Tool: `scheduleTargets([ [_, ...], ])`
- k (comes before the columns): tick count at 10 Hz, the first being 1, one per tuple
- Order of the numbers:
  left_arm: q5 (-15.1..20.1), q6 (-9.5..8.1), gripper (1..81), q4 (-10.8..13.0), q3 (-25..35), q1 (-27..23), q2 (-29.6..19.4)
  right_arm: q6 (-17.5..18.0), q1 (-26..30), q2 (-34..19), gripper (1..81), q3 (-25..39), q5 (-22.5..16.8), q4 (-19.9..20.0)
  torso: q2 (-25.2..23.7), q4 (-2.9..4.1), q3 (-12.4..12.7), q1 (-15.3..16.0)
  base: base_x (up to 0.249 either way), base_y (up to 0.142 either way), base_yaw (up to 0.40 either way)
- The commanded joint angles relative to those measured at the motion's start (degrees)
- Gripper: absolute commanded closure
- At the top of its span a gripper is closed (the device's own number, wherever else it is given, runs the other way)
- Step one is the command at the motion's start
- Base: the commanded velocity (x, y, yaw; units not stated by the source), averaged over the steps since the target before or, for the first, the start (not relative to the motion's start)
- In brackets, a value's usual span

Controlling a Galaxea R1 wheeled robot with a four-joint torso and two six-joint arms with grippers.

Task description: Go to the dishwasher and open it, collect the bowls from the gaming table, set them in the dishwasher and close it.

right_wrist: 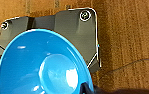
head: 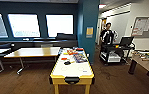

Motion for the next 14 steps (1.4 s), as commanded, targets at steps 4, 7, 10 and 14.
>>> scheduleTargets([
  [4, 1.63, -1.02, 81.1, -1.75, -7.57, -2.12, 4.96, -0.2, 2.04, -0.04, 81.1, -0.31, -1.94, -0.57, 0.0, 0.0, 0.0, -0.02, 0.0, 0.0, -0.4],
  [7, 1.54, -1.02, 81.1, -3.51, -9.5, -2.04, 6.19, -0.19, 2.04, 0.57, 81.1, -0.31, -1.94, -1.35, 0.0, 0.0, 0.0, 0.0, 0.0, 0.0, -0.4],
  [10, 1.54, -1.02, 81.1, -3.86, -11.52, -1.94, 7.6, -0.19, 2.22, 1.19, 81.1, -0.31, -1.94, -1.71, 0.0, 0.0, 0.0, -0.02, 0.0, 0.0, -0.4],
  [14, 1.54, -1.02, 81.1, -3.77, -13.29, -1.69, 8.21, -0.11, 1.95, 1.19, 81.1, -4.52, -1.94, -1.97, 0.0, 0.0, 0.0, -0.02, 0.0, 0.0, -0.4],
])
